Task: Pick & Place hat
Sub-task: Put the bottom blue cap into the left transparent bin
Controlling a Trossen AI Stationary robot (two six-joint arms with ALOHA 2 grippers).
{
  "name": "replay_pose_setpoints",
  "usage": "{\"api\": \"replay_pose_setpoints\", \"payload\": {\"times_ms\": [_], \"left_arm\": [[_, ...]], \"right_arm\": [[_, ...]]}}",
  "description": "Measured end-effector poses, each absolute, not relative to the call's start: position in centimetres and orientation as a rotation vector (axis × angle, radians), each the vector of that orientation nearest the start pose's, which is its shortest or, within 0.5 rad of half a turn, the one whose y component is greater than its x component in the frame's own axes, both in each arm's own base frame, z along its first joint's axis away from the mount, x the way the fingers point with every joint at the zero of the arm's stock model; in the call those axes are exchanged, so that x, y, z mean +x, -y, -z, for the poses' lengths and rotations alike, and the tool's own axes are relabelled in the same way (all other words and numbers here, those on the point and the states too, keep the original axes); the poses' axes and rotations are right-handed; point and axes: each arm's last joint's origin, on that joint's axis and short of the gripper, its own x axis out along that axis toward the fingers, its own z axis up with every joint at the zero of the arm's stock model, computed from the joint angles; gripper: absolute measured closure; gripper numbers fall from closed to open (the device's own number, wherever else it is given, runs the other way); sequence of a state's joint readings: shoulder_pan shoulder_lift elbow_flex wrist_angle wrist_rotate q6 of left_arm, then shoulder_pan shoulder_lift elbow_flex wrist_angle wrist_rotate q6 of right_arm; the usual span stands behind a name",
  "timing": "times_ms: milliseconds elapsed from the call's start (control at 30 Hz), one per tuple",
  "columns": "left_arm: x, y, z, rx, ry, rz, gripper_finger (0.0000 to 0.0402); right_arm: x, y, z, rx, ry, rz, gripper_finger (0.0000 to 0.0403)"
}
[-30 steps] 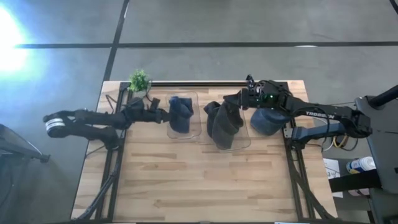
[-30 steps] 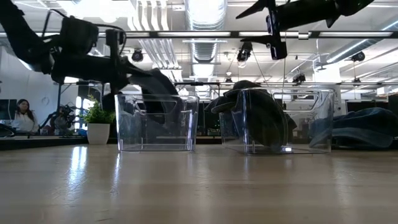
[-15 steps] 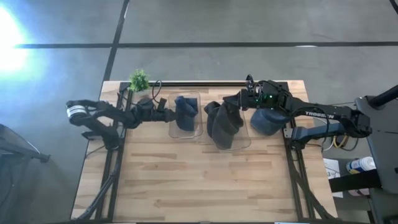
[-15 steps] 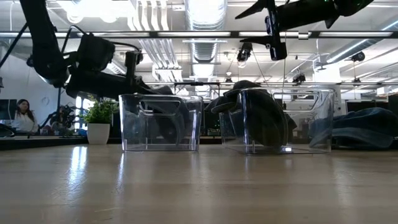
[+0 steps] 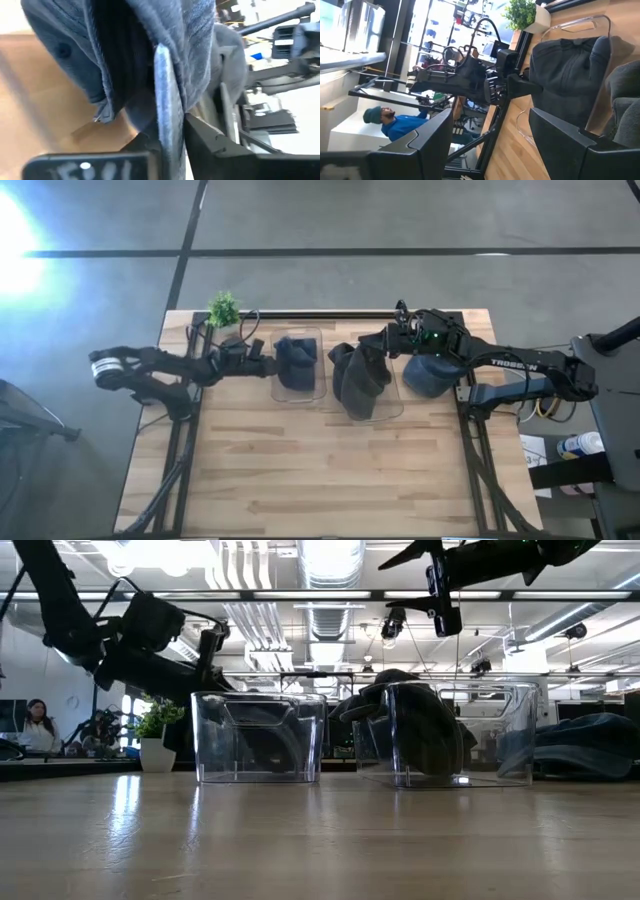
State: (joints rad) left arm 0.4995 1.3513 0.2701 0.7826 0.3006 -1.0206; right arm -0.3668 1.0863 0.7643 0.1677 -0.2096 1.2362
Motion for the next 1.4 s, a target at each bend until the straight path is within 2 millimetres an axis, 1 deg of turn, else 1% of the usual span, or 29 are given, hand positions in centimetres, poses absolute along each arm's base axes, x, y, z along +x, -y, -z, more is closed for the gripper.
{"api": "replay_pose_setpoints", "payload": {"times_ms": [200,300,467,533,633,733,800,900,967,1033,1100,1167,1233,1300,1333,1400], "left_arm": [[18.5,-9.2,-15.2,-1.08,-0.241,-0.396,0.0279],[17.7,-8.9,-15.5,-1.068,-0.273,-0.448,0.026],[16.7,-8.6,-16.4,-1.038,-0.251,-0.509,0.0255],[16.5,-8.5,-16.9,-1.036,-0.27,-0.539,0.0255],[16.5,-8.6,-17.9,-1.013,-0.371,-0.572,0.0254],[16.6,-8.6,-19.0,-0.946,-0.489,-0.6,0.0254],[16.6,-8.7,-19.9,-0.915,-0.544,-0.618,0.0254],[16.4,-8.7,-21.9,-0.857,-0.639,-0.674,0.0254],[16.1,-8.7,-23.4,-0.781,-0.7,-0.704,0.0254],[15.9,-8.9,-24.3,-0.692,-0.734,-0.752,0.0254],[16.0,-9.2,-24.3,-0.654,-0.725,-0.796,0.0254],[16.2,-9.5,-23.6,-0.665,-0.715,-0.799,0.0254],[16.4,-9.4,-22.1,-0.726,-0.739,-0.76,0.0254],[16.4,-9.1,-20.2,-0.783,-0.774,-0.702,0.0255],[16.6,-9.2,-19.7,-0.799,-0.745,-0.673,0.0255],[16.4,-9.0,-18.4,-0.839,-0.743,-0.662,0.0255]], "right_arm": [[22.9,8.2,-30.2,1.273,-0.032,0.228,0.0147],[22.9,8.2,-30.2,1.272,-0.032,0.228,0.0147],[22.9,8.2,-30.2,1.274,-0.033,0.227,0.0147],[22.9,8.1,-30.1,1.273,-0.041,0.23,0.0147],[22.7,8.0,-29.7,1.274,-0.097,0.261,0.0147],[22.2,7.9,-28.9,1.275,-0.184,0.317,0.0147],[22.0,7.8,-28.5,1.273,-0.224,0.344,0.0147],[21.6,7.6,-28.1,1.27,-0.274,0.372,0.0147],[21.2,7.5,-27.9,1.261,-0.314,0.393,0.0147],[20.5,7.3,-27.8,1.252,-0.351,0.427,0.0147],[19.9,7.1,-27.7,1.24,-0.379,0.463,0.0147],[19.5,7.0,-27.7,1.233,-0.386,0.476,0.0147],[19.3,6.9,-28.0,1.223,-0.372,0.483,0.0147],[19.1,6.8,-28.2,1.217,-0.359,0.479,0.0147],[19.0,6.8,-28.3,1.216,-0.355,0.477,0.0147],[18.9,6.8,-28.4,1.216,-0.349,0.474,0.0147]]}}
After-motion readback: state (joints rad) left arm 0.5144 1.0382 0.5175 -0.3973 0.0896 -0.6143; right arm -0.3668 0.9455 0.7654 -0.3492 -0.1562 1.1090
